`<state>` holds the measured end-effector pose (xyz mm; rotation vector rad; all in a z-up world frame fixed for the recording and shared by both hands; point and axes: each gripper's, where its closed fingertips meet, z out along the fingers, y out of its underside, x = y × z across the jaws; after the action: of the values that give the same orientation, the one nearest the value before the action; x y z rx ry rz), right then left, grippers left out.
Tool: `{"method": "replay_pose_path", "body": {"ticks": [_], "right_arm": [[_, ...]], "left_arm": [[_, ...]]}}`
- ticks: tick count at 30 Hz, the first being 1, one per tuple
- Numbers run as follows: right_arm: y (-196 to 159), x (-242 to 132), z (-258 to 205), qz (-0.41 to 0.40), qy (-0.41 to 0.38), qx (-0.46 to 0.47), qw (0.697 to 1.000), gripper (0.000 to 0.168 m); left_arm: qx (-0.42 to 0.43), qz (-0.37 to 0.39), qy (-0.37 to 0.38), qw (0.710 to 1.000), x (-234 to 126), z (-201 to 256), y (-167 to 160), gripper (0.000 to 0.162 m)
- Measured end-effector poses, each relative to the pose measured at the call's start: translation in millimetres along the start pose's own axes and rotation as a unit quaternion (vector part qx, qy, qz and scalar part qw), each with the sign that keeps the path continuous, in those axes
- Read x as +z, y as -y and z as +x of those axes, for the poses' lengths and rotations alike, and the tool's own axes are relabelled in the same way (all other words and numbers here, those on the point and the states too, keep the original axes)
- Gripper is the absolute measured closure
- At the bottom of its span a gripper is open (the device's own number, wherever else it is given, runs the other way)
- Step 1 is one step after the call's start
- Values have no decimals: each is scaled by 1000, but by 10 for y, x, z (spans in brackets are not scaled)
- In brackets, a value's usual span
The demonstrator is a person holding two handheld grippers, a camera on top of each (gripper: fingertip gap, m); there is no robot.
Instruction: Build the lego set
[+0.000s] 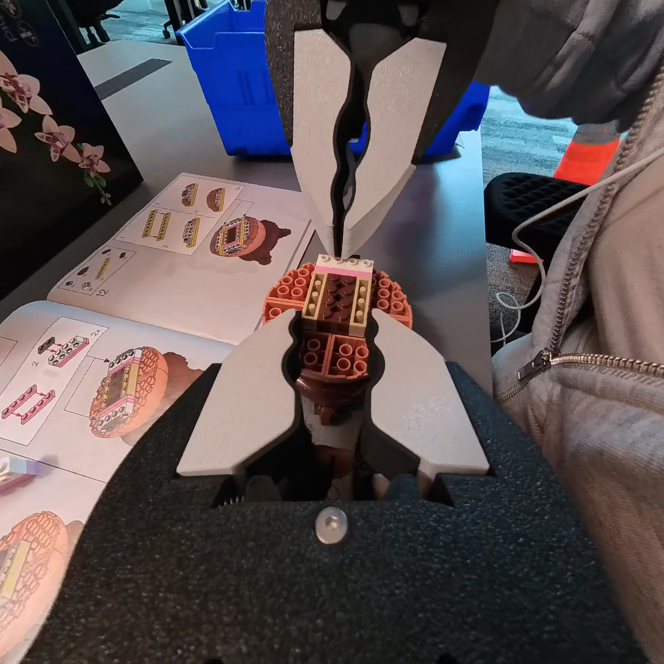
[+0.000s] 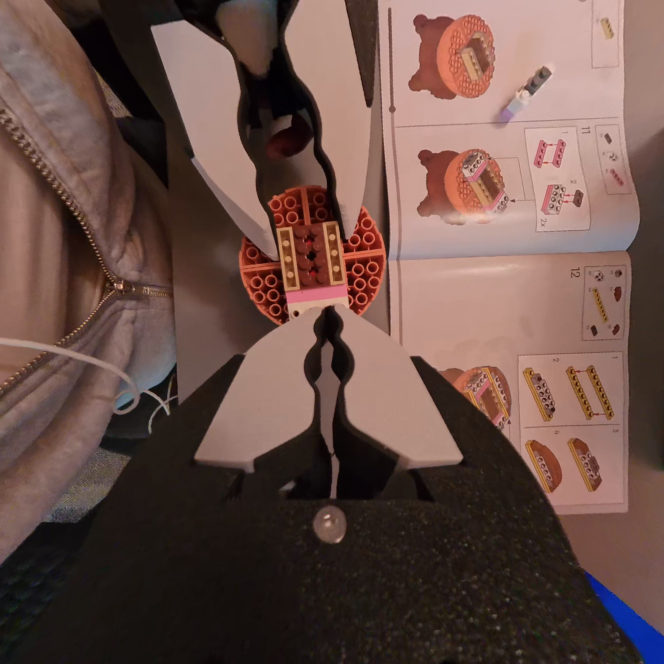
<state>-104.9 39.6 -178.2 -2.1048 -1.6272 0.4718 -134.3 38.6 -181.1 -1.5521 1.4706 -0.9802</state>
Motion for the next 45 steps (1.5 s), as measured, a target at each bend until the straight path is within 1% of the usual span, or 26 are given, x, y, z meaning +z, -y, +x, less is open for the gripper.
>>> {"method": "replay_pose_path", "body": {"ticks": [7, 9, 13, 16, 19, 20, 21, 22, 23, 24, 26, 28, 30, 32, 33, 34, 36, 37, 38, 40, 42, 45], "right_arm": [[-1, 2, 1, -52, -26, -31, 998, 168], [-2, 3, 0, -54, -26, -28, 998, 168], [-1, 2, -1, -69, -41, -50, 996, 168], [6, 5, -1, -63, -42, -47, 996, 168], [26, 6, 0, -30, -38, -35, 998, 168], [48, -14, 14, -7, -33, -24, 999, 162], [122, -65, 25, 36, -26, -10, 999, 157], [214, -141, 38, 87, -19, 4, 996, 156], [282, -211, 42, 130, -11, 14, 991, 156], [298, -240, 32, 151, -4, 18, 988, 159], [200, -154, 1, 128, 0, 11, 992, 162], [137, -68, -18, 107, -5, -1, 994, 162], [165, -117, 28, 131, -17, 7, 991, 161], [199, -263, 100, 177, -33, 28, 983, 155], [196, -334, 118, 200, -43, 36, 978, 147], [171, -377, 99, 216, -47, 38, 975, 136], [31, -351, 14, 213, -58, 35, 975, 114], [-68, -287, -51, 198, -61, 33, 978, 108], [-172, -204, -126, 180, -60, 32, 981, 106], [-354, -40, -253, 157, -63, 34, 985, 111], [-443, 65, -339, 172, -62, 46, 982, 113], [-522, 109, -343, 197, -85, 68, 974, 114]], "left_arm": [[-3, 4, -3, 1000, 0, -2, -3, 129], [-3, 5, -1, 1000, 1, 0, -3, 129], [1, 5, -2, 1000, 1, 1, -6, 129], [2, 4, -2, 1000, -2, 0, -6, 129], [2, 5, -1, 1000, -16, -4, -10, 129], [2, 4, 0, 1000, -13, -5, -8, 129], [2, 3, 1, 1000, -8, -4, -6, 129], [2, 3, 3, 1000, -5, -4, -5, 129], [2, 3, 4, 1000, -6, -5, -5, 129], [1, 4, 5, 1000, -6, -4, -6, 129], [0, 7, 5, 1000, -6, -5, -5, 129], [0, 8, 4, 1000, -6, -6, -6, 129], [0, 10, 4, 1000, -6, -7, -5, 129], [0, 13, 5, 1000, -7, -5, -4, 129], [0, 14, 6, 1000, -8, -6, -3, 129], [0, 15, 6, 1000, -9, -6, -2, 129], [1, 17, 5, 1000, -8, -1, -1, 129], [1, 16, 4, 1000, -10, 6, -1, 129], [4, 14, 5, 1000, -13, 6, -4, 129], [7, 7, 8, 1000, -19, 8, -8, 128], [10, -2, 10, 1000, -31, 14, -14, 128], [12, -16, 16, 1000, -50, 18, -25, 128]]}}
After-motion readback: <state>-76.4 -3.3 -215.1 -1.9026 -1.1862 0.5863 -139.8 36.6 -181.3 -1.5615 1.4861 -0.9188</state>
